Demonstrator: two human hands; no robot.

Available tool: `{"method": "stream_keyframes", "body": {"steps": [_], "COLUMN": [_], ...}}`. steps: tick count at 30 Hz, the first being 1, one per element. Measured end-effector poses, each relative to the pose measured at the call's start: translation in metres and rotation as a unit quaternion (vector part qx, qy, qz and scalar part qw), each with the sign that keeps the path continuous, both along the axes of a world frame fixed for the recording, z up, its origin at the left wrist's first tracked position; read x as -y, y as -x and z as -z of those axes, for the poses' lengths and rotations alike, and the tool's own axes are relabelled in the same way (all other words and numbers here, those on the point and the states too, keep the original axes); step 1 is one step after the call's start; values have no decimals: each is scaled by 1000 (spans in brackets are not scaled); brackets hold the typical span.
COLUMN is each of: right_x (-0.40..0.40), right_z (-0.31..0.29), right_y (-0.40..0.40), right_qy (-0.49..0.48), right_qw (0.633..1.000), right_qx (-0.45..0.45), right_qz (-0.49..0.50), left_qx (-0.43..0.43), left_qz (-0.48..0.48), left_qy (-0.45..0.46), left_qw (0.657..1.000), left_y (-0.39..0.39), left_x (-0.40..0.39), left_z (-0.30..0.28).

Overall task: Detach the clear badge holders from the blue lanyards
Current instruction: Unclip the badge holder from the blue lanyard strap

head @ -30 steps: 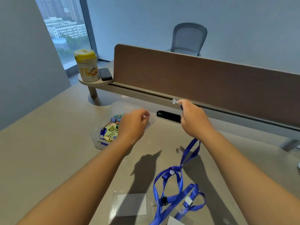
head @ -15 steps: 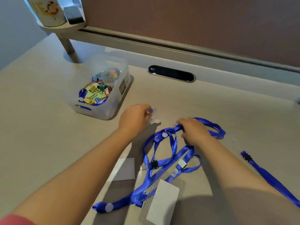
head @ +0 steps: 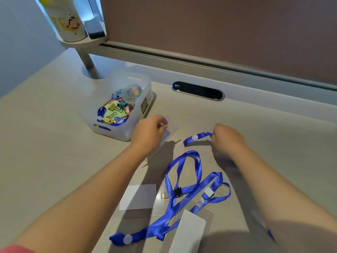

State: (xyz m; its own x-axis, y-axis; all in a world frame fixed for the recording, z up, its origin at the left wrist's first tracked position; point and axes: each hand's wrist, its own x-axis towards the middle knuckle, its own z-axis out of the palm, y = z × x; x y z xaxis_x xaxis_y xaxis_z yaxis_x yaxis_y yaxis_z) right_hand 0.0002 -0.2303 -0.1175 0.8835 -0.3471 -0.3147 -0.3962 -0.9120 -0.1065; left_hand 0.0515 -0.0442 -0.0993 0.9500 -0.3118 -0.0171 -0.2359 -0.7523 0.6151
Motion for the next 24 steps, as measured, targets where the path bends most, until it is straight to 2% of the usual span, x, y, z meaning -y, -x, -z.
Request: {"method": "stream_keyframes", "body": {"steps": [4, 8, 12, 15, 18, 19, 21, 24], "right_x": [-21, -64, -120, -163, -195, -204, -217, -226], "right_z": [-28, -51, -63, -68, -65, -61, -48, -29], "right_y": [-25, -61, -101, -126, -145, -150, -157, -158], "right_qy": [-116, -281, -392, -430, -422, -414, -372, -240], "right_qw": [986, 939, 887, 839, 819, 820, 849, 939], "right_qx": [102, 166, 200, 289, 346, 353, 337, 235], "right_qz": [58, 104, 142, 163, 178, 178, 166, 70], "left_qx": [-7, -9, 7, 19, 24, 25, 27, 34], "left_qz": [-53, -103, -142, -153, -155, -154, -150, -135], "left_qy": [55, 104, 110, 115, 126, 128, 136, 140], "left_qw": [997, 989, 984, 981, 980, 979, 979, 980], "left_y": [-15, -34, -57, -77, -94, -99, -107, -115], "left_x": [-20, -58, -106, -138, -163, -170, -181, -193], "left_z": [-17, -35, -46, -51, -52, -51, -50, -49]}}
